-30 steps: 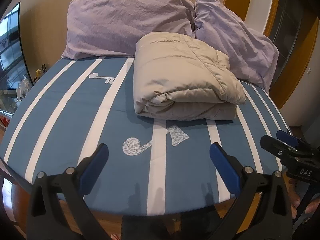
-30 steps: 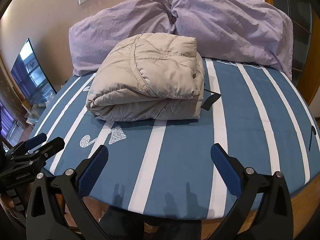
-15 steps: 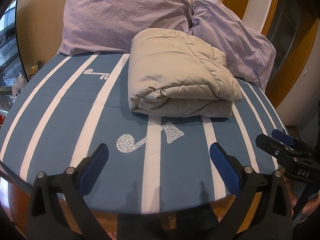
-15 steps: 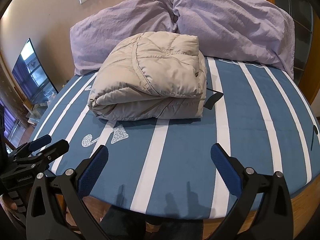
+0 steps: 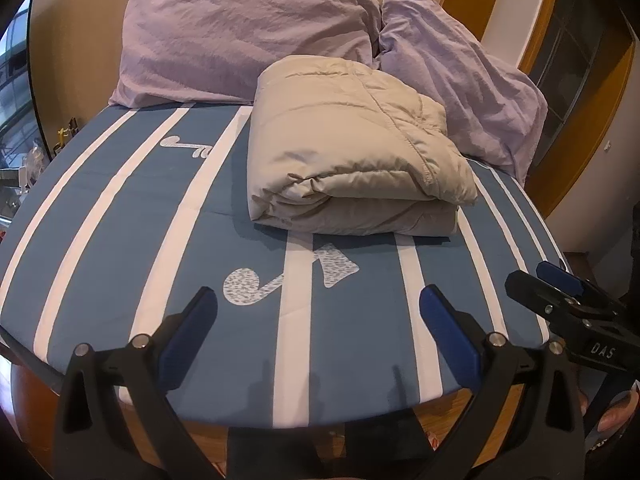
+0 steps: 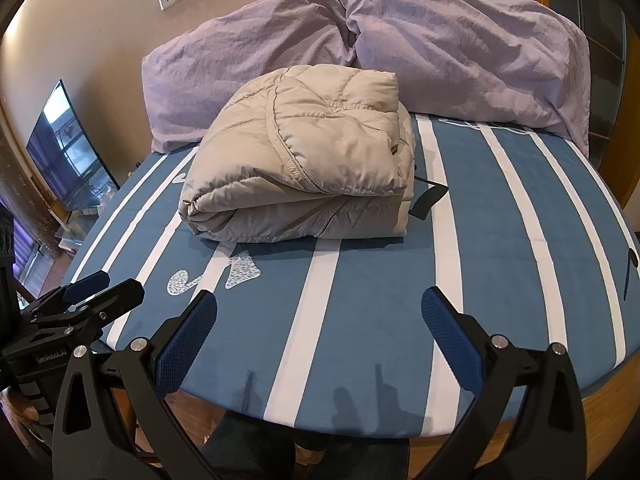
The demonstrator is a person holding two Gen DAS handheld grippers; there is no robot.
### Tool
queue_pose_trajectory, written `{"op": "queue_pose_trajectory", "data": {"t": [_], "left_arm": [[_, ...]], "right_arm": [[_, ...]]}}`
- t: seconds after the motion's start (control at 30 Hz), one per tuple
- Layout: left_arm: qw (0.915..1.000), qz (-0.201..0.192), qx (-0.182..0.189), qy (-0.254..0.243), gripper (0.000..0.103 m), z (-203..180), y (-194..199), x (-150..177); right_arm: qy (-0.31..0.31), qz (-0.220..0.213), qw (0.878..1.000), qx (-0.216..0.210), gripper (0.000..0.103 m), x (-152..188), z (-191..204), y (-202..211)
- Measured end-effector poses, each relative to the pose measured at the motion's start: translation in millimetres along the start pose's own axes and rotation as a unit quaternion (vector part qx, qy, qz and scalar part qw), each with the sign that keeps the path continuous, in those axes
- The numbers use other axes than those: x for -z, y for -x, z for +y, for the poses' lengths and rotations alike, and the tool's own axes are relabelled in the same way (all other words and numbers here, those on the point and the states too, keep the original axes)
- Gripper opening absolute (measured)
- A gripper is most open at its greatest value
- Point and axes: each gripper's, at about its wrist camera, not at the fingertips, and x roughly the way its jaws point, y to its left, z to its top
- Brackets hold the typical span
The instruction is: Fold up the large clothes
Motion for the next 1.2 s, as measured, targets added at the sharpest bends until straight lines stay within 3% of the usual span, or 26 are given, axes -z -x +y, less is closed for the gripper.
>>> {"op": "queue_pose_trajectory", "data": {"t": [1.2], "left_arm": [[1.0,0.001,-0.001,-0.001,0.101,-4.6,-2.2,-1.0]], "right_arm": [[-0.003,0.008,1.0,-0.004,0.102,-0.1,1.0,-5.5]]}}
